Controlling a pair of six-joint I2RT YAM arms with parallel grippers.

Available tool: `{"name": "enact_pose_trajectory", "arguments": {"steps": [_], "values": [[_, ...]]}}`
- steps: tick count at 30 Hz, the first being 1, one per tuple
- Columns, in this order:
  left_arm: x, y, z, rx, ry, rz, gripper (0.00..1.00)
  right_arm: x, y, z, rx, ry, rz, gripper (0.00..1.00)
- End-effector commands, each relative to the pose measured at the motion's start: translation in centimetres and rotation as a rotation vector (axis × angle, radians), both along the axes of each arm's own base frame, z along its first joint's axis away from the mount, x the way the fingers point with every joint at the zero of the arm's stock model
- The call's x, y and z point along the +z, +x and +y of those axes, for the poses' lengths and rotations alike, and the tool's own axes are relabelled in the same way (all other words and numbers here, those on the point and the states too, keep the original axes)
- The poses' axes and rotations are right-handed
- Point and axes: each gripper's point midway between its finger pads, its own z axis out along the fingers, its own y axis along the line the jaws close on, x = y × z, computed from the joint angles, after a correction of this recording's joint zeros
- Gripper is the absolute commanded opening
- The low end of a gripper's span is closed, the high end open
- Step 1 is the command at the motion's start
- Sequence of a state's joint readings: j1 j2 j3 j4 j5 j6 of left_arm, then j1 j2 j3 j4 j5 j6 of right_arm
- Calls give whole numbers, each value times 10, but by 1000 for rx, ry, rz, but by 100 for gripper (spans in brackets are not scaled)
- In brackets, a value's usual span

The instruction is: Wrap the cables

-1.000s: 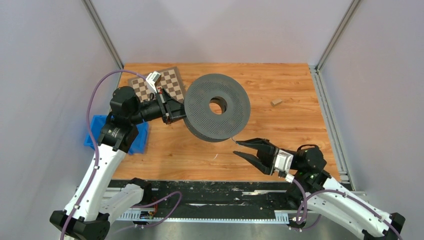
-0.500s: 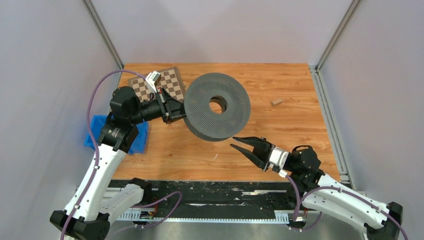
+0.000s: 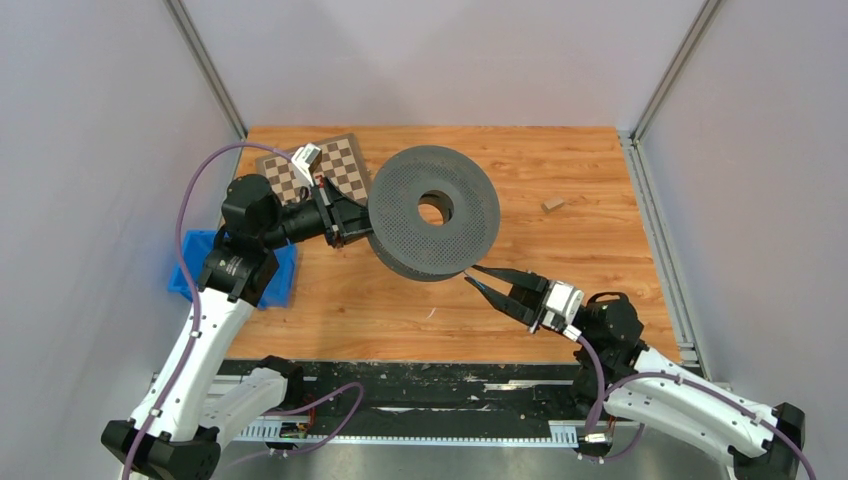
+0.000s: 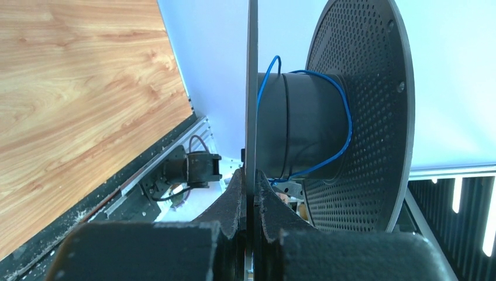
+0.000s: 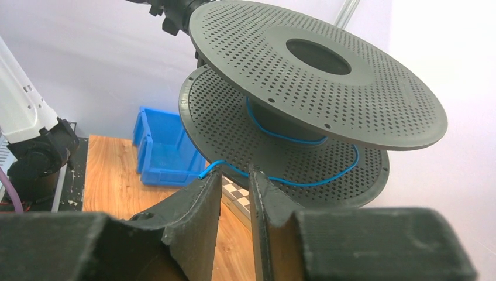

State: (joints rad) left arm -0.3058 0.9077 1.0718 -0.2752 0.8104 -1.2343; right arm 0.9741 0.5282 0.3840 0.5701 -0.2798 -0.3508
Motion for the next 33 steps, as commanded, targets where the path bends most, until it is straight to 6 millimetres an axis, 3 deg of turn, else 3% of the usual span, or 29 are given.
{"name": "enact_pose_trajectory", "arguments": {"steps": [1, 6, 24, 29, 33], "values": [[30, -8, 3, -3, -59, -109, 0, 12, -1, 2, 18, 55, 17, 24], [30, -7, 3, 0, -58, -111, 0, 17, 0, 5, 24, 68, 17, 17], [24, -3, 5, 21, -26, -127, 0, 24, 3, 16, 37, 100, 62, 15], [22, -2, 5, 25, -21, -126, 0, 24, 7, 17, 26, 119, 89, 19], [20, -2, 6, 28, -18, -130, 0, 23, 8, 20, 21, 118, 95, 3]]}}
